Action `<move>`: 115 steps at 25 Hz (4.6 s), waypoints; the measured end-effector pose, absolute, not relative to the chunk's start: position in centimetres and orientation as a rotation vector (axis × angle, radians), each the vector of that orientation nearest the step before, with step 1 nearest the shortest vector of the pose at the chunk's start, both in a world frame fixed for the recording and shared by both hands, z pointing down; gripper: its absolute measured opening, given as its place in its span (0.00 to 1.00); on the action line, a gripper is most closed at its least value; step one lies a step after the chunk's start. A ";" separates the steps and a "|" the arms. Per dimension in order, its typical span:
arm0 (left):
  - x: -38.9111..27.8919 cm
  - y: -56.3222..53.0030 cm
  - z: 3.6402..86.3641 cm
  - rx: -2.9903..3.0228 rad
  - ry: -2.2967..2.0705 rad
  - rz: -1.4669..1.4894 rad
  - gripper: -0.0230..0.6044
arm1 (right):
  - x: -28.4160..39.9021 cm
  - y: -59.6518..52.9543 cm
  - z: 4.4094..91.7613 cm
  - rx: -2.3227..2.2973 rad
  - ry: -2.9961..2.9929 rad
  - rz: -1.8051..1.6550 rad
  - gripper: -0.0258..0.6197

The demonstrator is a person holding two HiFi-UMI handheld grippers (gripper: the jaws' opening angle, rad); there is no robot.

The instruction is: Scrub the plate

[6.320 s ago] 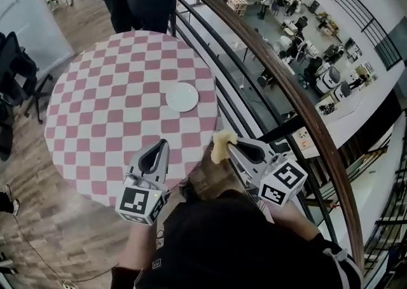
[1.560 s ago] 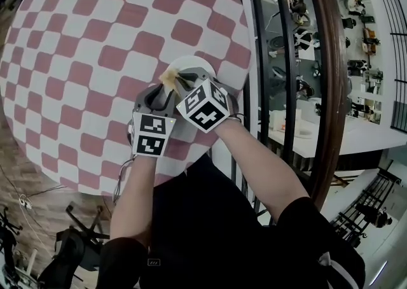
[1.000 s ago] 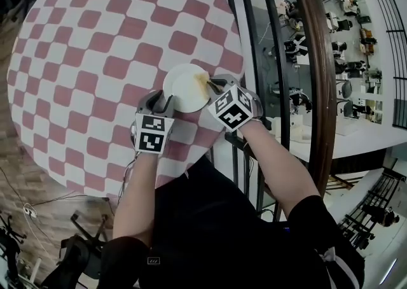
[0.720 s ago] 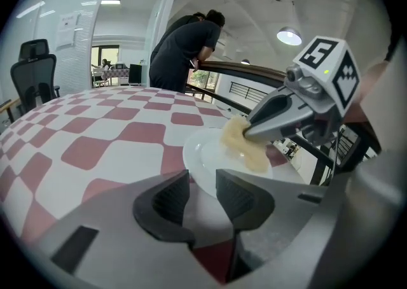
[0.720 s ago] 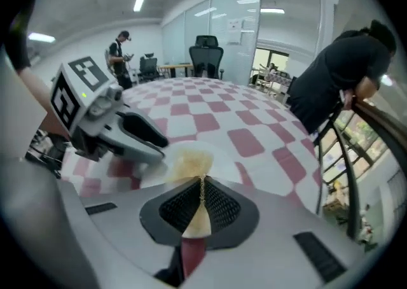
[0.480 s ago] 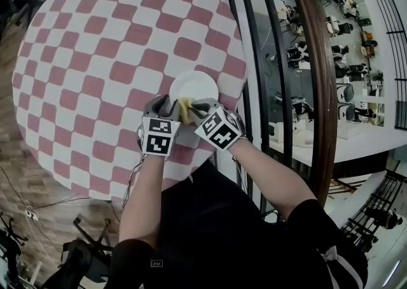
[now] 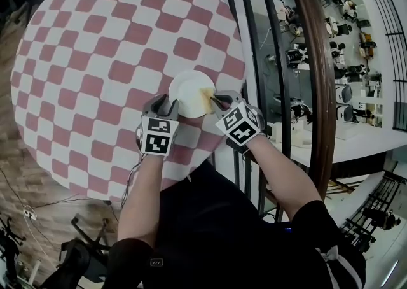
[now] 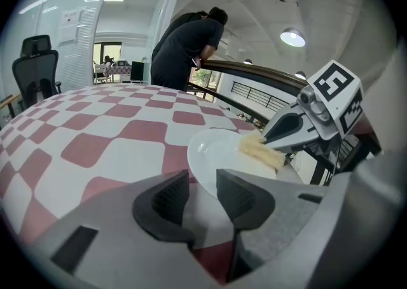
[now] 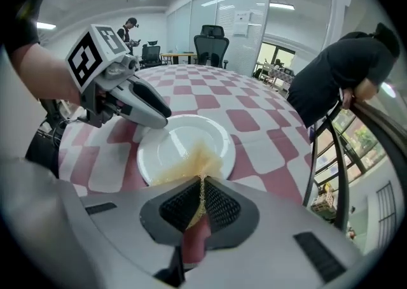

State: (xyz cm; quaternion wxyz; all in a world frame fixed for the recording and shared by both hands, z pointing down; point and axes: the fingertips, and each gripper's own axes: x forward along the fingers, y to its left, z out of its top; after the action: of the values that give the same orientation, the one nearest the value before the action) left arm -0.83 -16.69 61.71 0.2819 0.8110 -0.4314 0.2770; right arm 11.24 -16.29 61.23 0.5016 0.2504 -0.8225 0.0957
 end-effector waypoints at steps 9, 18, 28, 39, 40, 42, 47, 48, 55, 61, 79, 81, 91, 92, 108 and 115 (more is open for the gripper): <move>-0.8 -16.6 61.8 2.181 -1.174 0.735 0.26 | 10.7 -22.9 58.5 0.839 -2.025 0.273 0.09; -0.6 -16.5 61.9 2.197 -1.185 0.763 0.24 | -1.2 -20.2 61.6 0.513 -2.075 0.175 0.09; -1.7 -17.0 61.5 2.163 -1.258 0.713 0.15 | 3.6 -23.6 61.1 0.636 -1.983 0.088 0.09; -1.5 -17.0 61.5 2.179 -1.272 0.738 0.15 | 9.2 -17.2 61.3 0.644 -1.953 0.228 0.09; -1.5 -17.0 61.5 2.180 -1.274 0.738 0.15 | 9.1 -16.3 61.4 0.631 -1.957 0.238 0.09; -1.4 -17.0 61.6 2.183 -1.277 0.741 0.15 | 8.5 -14.8 61.5 0.601 -1.970 0.260 0.09; -1.4 -17.2 61.6 2.192 -1.289 0.748 0.15 | 7.5 -12.1 61.4 0.523 -2.005 0.300 0.09; -1.4 -17.2 61.6 2.195 -1.293 0.751 0.15 | 7.6 -11.9 61.3 0.515 -2.008 0.302 0.09; -1.5 -17.2 61.6 2.201 -1.296 0.751 0.15 | 10.2 -14.9 61.4 0.600 -1.964 0.266 0.09; -1.4 -17.2 61.7 2.191 -1.286 0.748 0.15 | 13.2 -19.8 59.7 0.821 -1.908 0.272 0.09; -1.3 -17.2 61.6 2.193 -1.287 0.750 0.15 | 9.1 -15.7 61.8 0.534 -2.009 0.216 0.09; -1.4 -17.2 61.6 2.194 -1.288 0.750 0.15 | 9.2 -17.3 61.8 0.560 -2.000 0.191 0.09; -1.4 -16.7 62.4 2.157 -1.216 0.768 0.15 | 10.2 -24.6 59.4 0.810 -1.925 0.196 0.09; -1.4 -16.5 62.3 2.151 -1.191 0.785 0.15 | 10.4 -24.3 58.4 0.836 -1.950 0.234 0.09; 0.5 -14.4 47.8 2.353 -1.231 0.645 0.15 | 10.6 -15.1 47.4 0.878 -2.367 0.505 0.09; 0.2 -12.4 40.4 2.421 -1.286 0.516 0.15 | 10.6 -13.0 40.0 0.885 -2.622 0.633 0.09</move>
State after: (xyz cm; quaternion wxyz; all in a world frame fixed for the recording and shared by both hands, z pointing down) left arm 0.22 -12.40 40.42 0.1751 0.8544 -0.4540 0.1823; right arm 10.58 -13.00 39.96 0.1509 0.3081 -0.9130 0.2206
